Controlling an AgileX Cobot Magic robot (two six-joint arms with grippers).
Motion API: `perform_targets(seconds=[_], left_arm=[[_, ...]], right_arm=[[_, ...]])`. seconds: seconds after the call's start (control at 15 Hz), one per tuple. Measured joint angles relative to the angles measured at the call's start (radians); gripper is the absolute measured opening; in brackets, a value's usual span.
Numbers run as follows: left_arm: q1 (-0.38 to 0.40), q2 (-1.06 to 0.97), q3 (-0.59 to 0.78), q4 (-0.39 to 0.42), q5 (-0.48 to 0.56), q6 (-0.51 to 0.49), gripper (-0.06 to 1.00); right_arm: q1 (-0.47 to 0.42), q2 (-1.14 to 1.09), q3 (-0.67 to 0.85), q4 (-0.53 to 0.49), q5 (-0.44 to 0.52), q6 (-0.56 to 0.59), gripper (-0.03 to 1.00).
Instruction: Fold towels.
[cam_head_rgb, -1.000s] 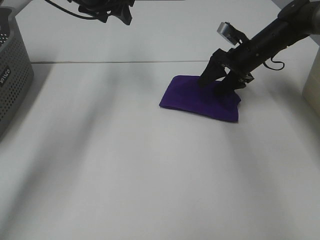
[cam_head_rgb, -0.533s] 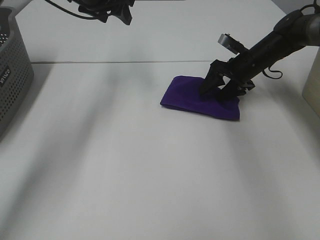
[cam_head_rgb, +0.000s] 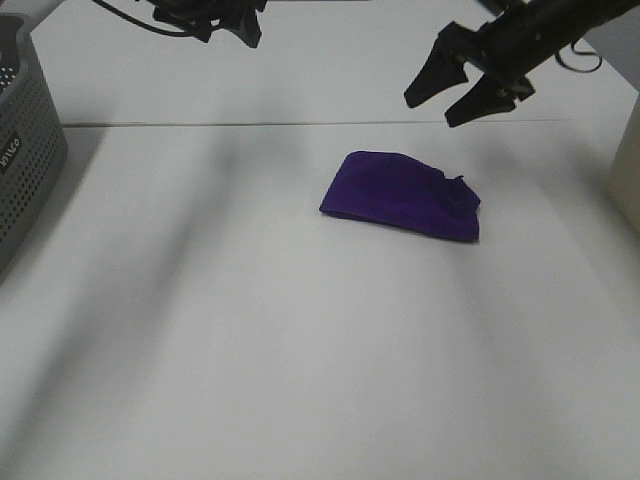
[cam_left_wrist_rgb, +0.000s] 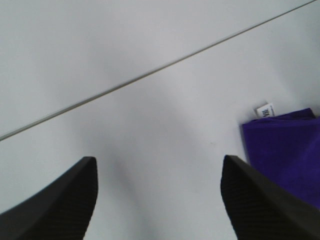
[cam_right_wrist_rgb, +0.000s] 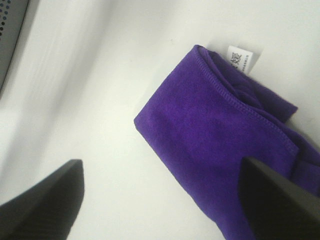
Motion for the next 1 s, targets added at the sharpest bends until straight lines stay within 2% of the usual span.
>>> perform_targets(seconds=[0.13,0.2,0.33,0.4,0.47,0.53,0.73,0.8,1.0], left_arm=[[0.001,-0.046,0.001,0.102,0.001,-0.017,0.70],[0.006,-0.073,0.001,0.128,0.000,-0.044,0.71],[0.031,-0.119,0.008,0.140,0.000,-0.071,0.71],[0.073,-0.201,0.086,0.147,0.001,-0.065,0.72],[0.085,-0.234,0.116,0.156,0.000,-0.062,0.72],[0.124,-0.312,0.209,0.172,-0.001,-0.065,0.72],[0.212,-0.597,0.590,0.188,-0.003,-0.066,0.72],[0.220,-0.705,0.746,0.188,-0.002,-0.066,0.72],[0.220,-1.072,1.161,0.188,-0.003,-0.079,0.72]], right_arm=[[0.002,-0.095,-0.001,-0.160,0.012,0.104,0.87],[0.002,-0.146,-0.001,-0.267,0.013,0.185,0.87],[-0.001,-0.257,-0.001,-0.525,0.016,0.323,0.88],[-0.066,-0.347,-0.001,-0.614,0.033,0.383,0.87],[-0.089,-0.362,-0.001,-0.610,0.033,0.386,0.87],[-0.144,-0.395,-0.001,-0.595,0.034,0.392,0.87],[-0.276,-0.515,0.081,-0.566,0.033,0.398,0.87],[-0.288,-0.596,0.164,-0.566,0.032,0.398,0.87],[-0.290,-0.938,0.538,-0.566,0.035,0.398,0.87]])
